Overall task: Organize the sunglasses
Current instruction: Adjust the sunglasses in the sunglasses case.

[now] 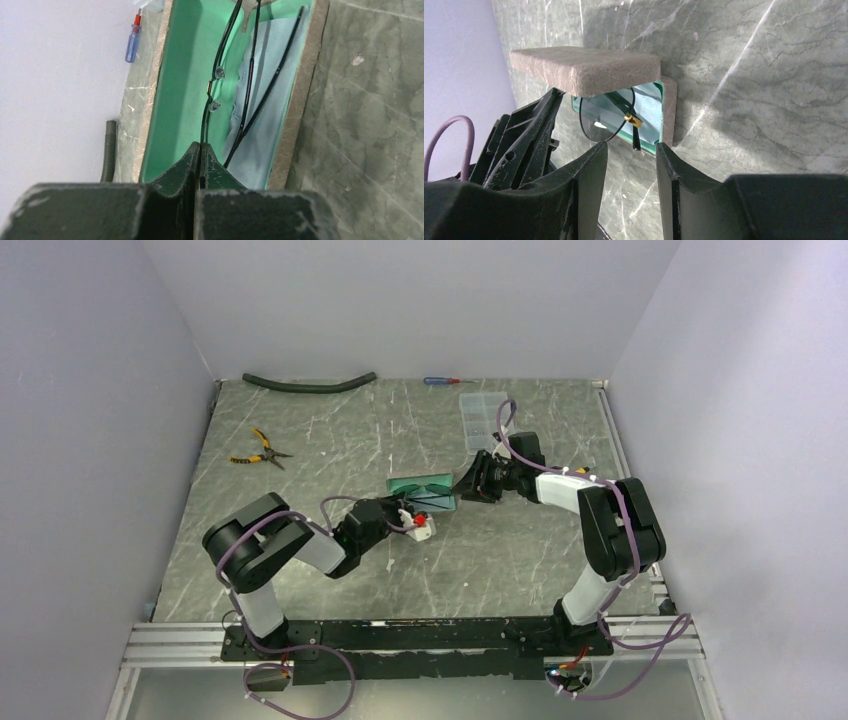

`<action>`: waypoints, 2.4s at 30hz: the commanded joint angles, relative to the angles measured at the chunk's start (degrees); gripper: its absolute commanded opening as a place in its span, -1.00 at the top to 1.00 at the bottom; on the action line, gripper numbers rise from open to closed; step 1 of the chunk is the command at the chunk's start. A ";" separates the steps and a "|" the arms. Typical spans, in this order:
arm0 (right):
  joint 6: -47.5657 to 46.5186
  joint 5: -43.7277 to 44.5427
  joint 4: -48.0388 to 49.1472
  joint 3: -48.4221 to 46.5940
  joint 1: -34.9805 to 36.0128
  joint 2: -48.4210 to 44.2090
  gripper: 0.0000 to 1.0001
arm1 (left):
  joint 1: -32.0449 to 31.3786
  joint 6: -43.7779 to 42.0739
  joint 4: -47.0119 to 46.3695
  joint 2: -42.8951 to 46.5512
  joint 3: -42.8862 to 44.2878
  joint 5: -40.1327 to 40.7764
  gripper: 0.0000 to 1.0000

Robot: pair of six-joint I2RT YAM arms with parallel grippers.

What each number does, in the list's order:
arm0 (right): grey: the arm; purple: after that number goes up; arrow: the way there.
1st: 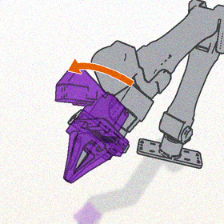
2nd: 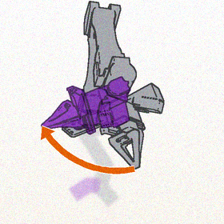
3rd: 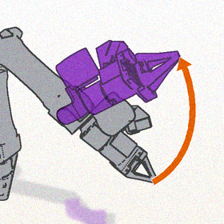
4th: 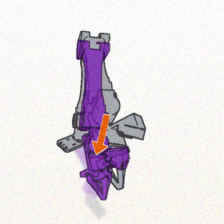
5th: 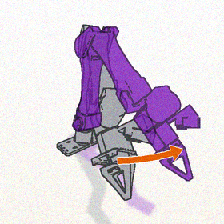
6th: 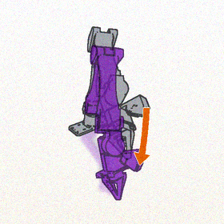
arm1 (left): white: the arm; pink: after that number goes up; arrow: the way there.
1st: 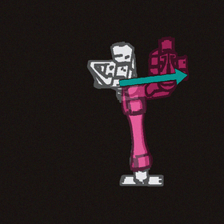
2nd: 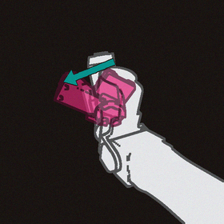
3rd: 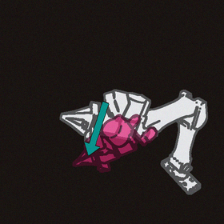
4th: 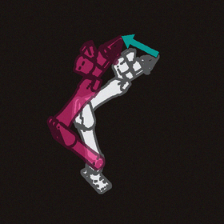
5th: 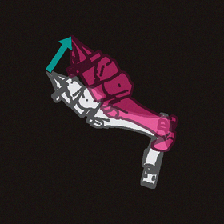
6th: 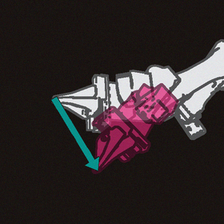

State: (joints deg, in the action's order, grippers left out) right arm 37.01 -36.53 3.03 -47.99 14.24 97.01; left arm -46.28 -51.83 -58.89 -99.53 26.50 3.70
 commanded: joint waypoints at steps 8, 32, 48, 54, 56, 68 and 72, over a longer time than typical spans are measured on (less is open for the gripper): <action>-0.57 -1.87 1.65 -1.60 0.47 -1.40 0.12 | 0.32 -3.27 -4.85 -2.03 1.13 -0.40 0.95; -8.09 1.53 -6.36 -3.91 3.43 -3.33 0.17 | -0.56 -7.84 1.54 1.29 -4.99 -4.69 0.19; -6.77 3.11 -3.23 1.62 6.65 -6.32 0.25 | -1.17 -7.00 1.90 7.63 -7.62 -4.23 -0.33; -6.29 3.82 -2.13 1.61 6.96 -6.04 0.25 | -1.15 -5.79 6.93 13.32 -7.47 -4.78 -0.38; -6.40 4.73 -2.73 1.69 7.07 -6.44 0.27 | -1.09 -3.40 16.71 18.43 -5.93 -5.37 -0.38; -0.84 8.37 2.33 4.61 8.66 -7.39 0.39 | 10.41 27.01 64.30 30.27 12.93 -19.12 -0.38; 1.74 10.20 4.58 5.86 10.01 -6.42 0.40 | 18.05 29.42 65.85 21.61 20.60 -22.68 -0.35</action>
State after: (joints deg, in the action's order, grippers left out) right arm 35.33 -28.73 2.63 -43.42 22.92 91.24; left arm -33.95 -29.82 -0.43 -71.83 40.99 -13.08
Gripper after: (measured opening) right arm 0.305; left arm 0.681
